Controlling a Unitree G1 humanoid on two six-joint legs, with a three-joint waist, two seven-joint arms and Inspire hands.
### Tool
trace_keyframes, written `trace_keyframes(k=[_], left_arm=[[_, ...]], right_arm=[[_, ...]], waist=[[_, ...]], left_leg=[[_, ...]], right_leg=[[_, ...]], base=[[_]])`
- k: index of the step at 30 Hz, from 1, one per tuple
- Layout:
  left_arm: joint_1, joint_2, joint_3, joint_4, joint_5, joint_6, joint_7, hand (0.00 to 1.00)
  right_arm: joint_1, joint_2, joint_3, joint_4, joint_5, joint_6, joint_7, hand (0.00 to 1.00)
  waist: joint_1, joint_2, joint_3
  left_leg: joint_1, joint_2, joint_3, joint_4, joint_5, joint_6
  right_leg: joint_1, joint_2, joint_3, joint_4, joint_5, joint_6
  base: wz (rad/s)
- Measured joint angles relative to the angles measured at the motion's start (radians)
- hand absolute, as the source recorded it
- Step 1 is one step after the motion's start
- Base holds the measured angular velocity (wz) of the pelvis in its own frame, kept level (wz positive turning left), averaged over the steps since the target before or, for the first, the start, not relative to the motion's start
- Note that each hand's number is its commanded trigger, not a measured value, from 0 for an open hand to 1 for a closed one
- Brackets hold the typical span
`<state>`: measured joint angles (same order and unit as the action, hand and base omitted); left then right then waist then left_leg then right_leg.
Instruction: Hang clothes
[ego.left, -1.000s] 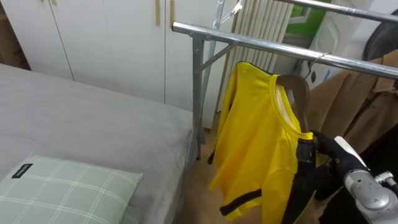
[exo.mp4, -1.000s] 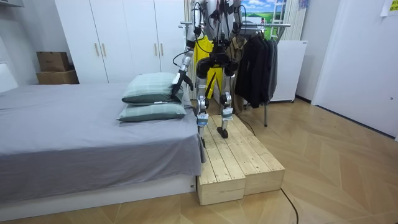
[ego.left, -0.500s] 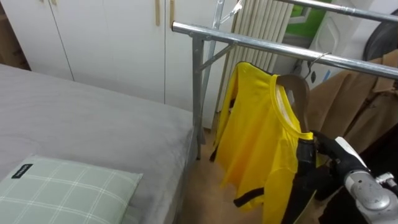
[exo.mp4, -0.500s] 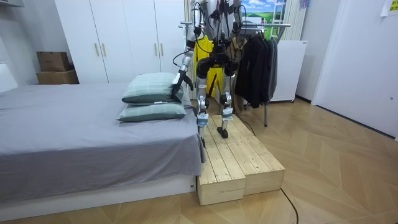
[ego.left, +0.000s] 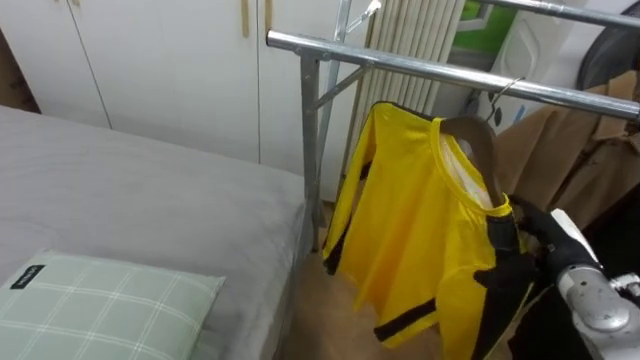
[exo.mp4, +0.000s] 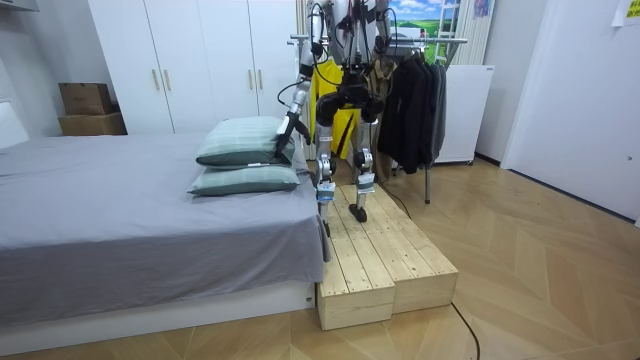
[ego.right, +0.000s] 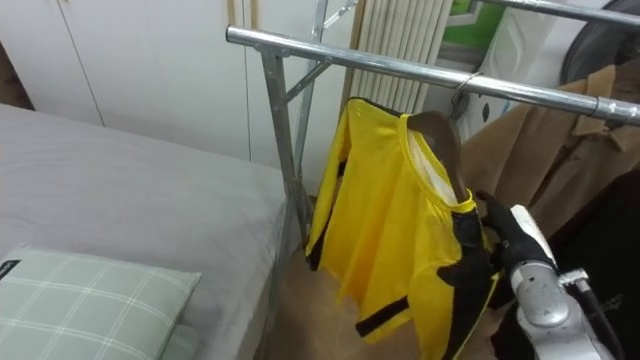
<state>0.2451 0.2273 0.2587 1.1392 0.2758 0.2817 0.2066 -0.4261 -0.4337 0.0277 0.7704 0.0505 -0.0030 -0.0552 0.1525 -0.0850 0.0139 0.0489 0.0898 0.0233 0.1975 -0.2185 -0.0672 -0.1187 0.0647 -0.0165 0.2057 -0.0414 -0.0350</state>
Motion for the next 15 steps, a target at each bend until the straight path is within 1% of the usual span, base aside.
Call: trace_keyframes(k=[3, 6, 7, 10, 15], left_arm=[[0.010, -0.007, 0.035, 0.000, 0.001, 0.000, 0.000, 0.00], [0.014, -0.007, 0.037, 0.000, 0.001, 0.000, 0.001, 0.00], [0.014, -0.007, 0.040, 0.000, 0.001, 0.000, 0.001, 0.00], [0.021, -0.010, 0.042, 0.000, 0.001, 0.000, 0.001, 0.00], [0.035, -0.012, 0.036, 0.000, 0.001, 0.000, -0.002, 0.00]], right_arm=[[0.001, 0.000, -0.073, -0.021, 0.102, 0.000, -0.034, 0.00], [0.006, -0.001, -0.116, -0.029, 0.151, 0.000, -0.062, 0.00], [0.006, -0.001, -0.130, -0.030, 0.171, 0.000, -0.068, 0.00], [0.006, -0.002, -0.152, -0.031, 0.224, 0.000, -0.087, 0.00], [0.006, -0.003, -0.173, -0.037, 0.326, 0.000, -0.126, 0.00]], waist=[[-0.010, 0.001, 0.0000], [-0.020, 0.003, 0.0002], [-0.023, 0.003, 0.0000], [-0.039, 0.004, -0.0010], [-0.050, 0.010, -0.0054]], left_leg=[[0.007, 0.001, 0.003, -0.001, 0.000, 0.000], [0.007, 0.001, 0.004, -0.001, 0.000, 0.000], [0.004, 0.001, 0.006, 0.000, 0.000, 0.000], [-0.004, 0.001, 0.005, 0.001, 0.000, 0.000], [0.001, 0.001, 0.006, 0.002, 0.000, 0.000]], right_leg=[[0.006, 0.001, 0.000, -0.002, 0.000, 0.000], [0.007, 0.001, 0.002, -0.002, 0.000, 0.000], [0.003, 0.003, 0.011, -0.002, 0.000, 0.001], [-0.002, 0.004, 0.016, -0.003, 0.000, 0.001], [0.002, 0.004, 0.017, -0.002, 0.000, 0.001]], base=[[0.00], [0.00], [0.00], [0.00], [0.00]])
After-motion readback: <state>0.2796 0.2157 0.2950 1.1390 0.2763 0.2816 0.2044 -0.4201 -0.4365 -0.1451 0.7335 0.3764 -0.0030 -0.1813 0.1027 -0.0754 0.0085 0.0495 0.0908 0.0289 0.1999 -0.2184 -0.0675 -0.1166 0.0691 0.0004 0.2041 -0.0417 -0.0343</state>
